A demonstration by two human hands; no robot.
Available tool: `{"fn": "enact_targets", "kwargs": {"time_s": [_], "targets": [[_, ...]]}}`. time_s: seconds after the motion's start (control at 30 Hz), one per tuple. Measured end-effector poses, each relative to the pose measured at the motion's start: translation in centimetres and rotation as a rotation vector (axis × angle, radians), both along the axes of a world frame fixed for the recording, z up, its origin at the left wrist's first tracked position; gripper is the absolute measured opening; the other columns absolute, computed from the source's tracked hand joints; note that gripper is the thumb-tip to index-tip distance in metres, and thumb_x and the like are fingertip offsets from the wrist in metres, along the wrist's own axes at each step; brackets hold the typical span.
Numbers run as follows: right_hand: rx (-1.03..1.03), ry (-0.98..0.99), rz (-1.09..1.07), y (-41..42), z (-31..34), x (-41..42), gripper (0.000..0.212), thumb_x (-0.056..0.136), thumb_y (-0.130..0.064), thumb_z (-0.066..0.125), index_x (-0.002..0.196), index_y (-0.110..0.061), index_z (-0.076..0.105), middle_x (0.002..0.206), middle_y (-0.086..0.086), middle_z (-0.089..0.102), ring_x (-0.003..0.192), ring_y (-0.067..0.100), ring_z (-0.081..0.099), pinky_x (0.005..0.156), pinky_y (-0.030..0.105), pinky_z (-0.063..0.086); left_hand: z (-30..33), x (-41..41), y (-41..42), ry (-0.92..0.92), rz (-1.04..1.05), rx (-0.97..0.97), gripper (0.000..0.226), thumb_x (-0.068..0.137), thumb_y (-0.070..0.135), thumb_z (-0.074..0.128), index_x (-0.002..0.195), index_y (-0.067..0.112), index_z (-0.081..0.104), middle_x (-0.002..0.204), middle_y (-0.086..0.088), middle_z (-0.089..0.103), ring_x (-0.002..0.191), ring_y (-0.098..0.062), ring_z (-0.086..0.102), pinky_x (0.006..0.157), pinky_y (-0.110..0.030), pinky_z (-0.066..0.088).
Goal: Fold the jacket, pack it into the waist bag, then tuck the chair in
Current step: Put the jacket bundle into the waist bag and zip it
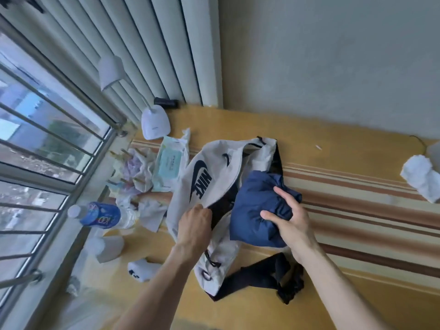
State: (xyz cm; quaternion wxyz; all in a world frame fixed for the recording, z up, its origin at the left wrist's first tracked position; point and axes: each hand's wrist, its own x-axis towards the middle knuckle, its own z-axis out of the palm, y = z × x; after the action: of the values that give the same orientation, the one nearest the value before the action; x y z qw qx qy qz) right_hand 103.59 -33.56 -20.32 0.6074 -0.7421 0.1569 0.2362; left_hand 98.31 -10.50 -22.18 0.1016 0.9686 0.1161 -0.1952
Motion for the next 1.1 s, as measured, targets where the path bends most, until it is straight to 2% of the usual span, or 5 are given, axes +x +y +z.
{"fn": "enact_targets", "kwargs": {"time_s": [0.37, 0.67, 0.83, 0.97, 1.1], "targets": [[0.034, -0.035, 0.218, 14.5, -2.5, 2.0, 0.065, 0.092, -0.017, 0.073, 0.150, -0.021, 0.044, 0.134, -0.002, 0.059, 0.132, 0.021, 0.055, 0.104, 0.031, 0.045, 4.4, -3.9, 1.5, -0.441, 0.212, -0.365, 0.061, 0.077, -0.014, 0.055, 0.134, 0.006, 0.065, 0.142, -0.009, 0.063, 0.120, -0.033, 0.066, 0.091, -0.041, 0.058], [-0.717, -0.326, 0.866, 9.8, -2.5, -1.1, 0.075, 0.101, -0.054, 0.042, 0.161, -0.023, 0.010, 0.151, 0.017, 0.040, 0.118, 0.043, 0.064, 0.094, 0.049, 0.052, -1.2, -5.4, 0.7, -0.279, -0.052, -0.313, 0.087, 0.091, 0.001, 0.044, 0.165, 0.032, 0.010, 0.171, -0.006, 0.023, 0.106, -0.031, 0.051, 0.095, -0.041, 0.049], [-0.785, -0.608, 0.945, 4.3, -1.3, -3.6, 0.038, 0.092, -0.032, 0.060, 0.128, -0.018, 0.057, 0.116, 0.002, 0.061, 0.108, 0.026, 0.061, 0.090, 0.041, 0.054, -2.0, -6.1, 0.2, -0.223, -0.111, -0.487, 0.084, 0.087, 0.001, 0.042, 0.165, 0.018, 0.015, 0.172, -0.007, 0.021, 0.154, -0.024, 0.028, 0.120, -0.042, 0.030], [-0.813, -0.725, 0.834, 4.3, 0.1, -7.6, 0.028, 0.088, -0.047, 0.064, 0.076, -0.021, 0.061, 0.079, -0.007, 0.060, 0.075, 0.013, 0.056, 0.063, 0.024, 0.046, -0.5, -9.6, -0.4, -0.352, 0.228, -0.580, 0.067, 0.072, -0.009, 0.041, 0.133, 0.016, 0.052, 0.134, -0.001, 0.058, 0.111, -0.024, 0.062, 0.088, -0.038, 0.055], [-0.922, -0.440, 0.995, 7.9, -2.5, -10.7, 0.034, 0.082, -0.056, 0.066, 0.078, -0.022, 0.068, 0.066, -0.003, 0.071, 0.057, 0.019, 0.070, 0.047, 0.031, 0.050, -1.2, -12.8, -1.5, -0.284, 0.353, -0.532, 0.058, 0.070, -0.015, 0.044, 0.115, 0.019, 0.055, 0.107, 0.004, 0.062, 0.091, -0.020, 0.061, 0.074, -0.035, 0.055]]}}
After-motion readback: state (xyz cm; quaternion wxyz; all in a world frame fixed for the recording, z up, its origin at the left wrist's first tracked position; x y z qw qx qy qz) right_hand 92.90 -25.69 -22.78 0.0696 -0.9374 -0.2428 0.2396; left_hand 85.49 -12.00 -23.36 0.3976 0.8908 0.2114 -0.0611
